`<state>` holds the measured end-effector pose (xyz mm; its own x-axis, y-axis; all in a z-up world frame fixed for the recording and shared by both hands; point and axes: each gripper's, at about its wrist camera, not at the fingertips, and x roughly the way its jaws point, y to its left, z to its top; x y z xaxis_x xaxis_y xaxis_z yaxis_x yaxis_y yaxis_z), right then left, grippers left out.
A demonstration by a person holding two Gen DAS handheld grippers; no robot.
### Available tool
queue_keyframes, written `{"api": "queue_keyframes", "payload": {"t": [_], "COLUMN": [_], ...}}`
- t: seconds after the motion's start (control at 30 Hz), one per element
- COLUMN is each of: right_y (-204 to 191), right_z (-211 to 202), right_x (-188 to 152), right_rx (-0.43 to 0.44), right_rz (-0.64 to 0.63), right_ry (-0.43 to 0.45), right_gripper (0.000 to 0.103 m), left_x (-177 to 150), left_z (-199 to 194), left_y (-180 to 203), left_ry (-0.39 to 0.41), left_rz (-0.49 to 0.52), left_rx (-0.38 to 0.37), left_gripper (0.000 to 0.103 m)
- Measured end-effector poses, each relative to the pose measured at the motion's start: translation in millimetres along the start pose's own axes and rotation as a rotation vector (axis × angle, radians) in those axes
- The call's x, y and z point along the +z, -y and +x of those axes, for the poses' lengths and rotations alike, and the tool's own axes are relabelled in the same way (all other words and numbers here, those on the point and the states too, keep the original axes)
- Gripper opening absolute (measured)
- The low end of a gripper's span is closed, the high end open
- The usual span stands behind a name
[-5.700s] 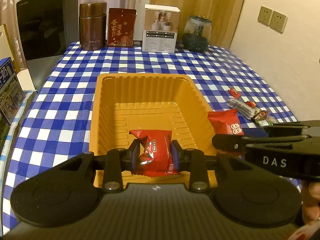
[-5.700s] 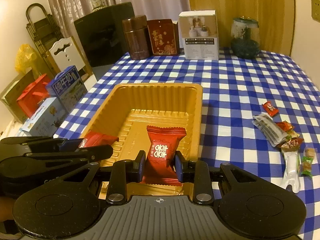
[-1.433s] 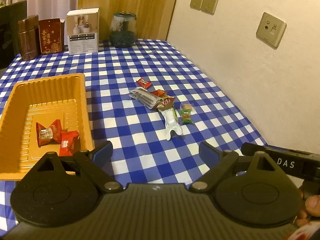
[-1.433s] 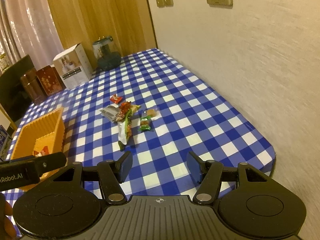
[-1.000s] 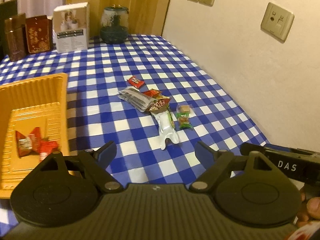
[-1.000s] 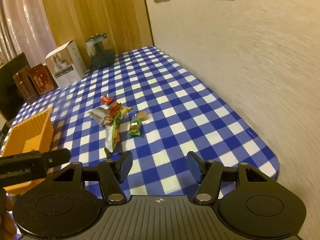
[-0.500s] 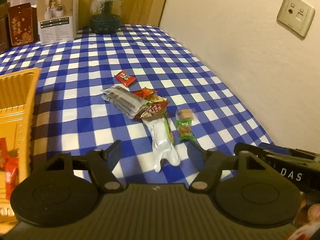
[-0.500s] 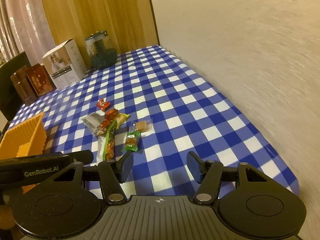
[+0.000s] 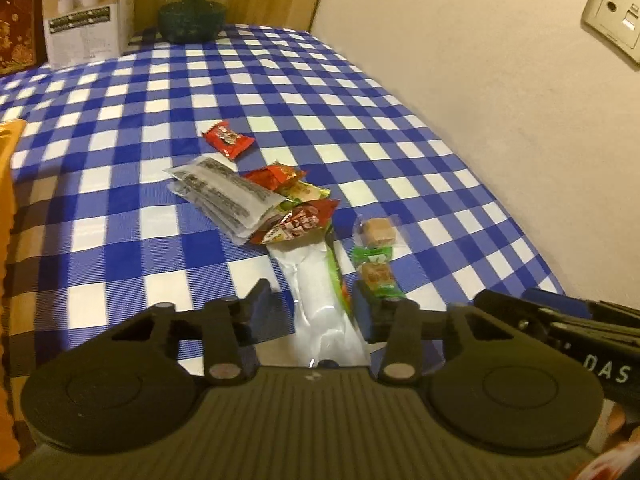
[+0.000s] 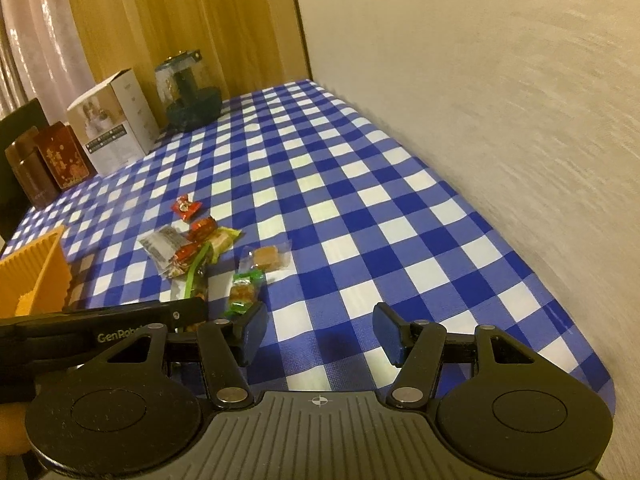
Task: Organize snacks
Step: 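Grasp the white-and-green snack bag with the left tool while the right tool grasps the green cake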
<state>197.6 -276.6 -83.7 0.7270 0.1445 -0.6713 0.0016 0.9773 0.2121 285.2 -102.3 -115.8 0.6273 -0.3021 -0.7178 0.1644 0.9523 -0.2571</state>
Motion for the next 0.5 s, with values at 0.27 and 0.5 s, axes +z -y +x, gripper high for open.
{"api": "queue_keyframes", "payload": {"t": [0.27, 0.5], "right_y": [-15.0, -38.5], "right_z": [17.1, 46.6], "right_x": [5.8, 7.3], "right_rx": [0.052, 0.108], "right_rz": [-0.039, -0.098], "right_ry": [0.006, -0.035], "right_gripper": [0.06, 0.043], "left_x": [-8.6, -20.9], "left_z": [-13.7, -32.1], "left_y": [-2.2, -14.3], "left_ry": [0.015, 0.013], "left_rz": [0.043, 0.032], "left_rx": [0.032, 0.04], "left_gripper": [0.027, 0.027]}}
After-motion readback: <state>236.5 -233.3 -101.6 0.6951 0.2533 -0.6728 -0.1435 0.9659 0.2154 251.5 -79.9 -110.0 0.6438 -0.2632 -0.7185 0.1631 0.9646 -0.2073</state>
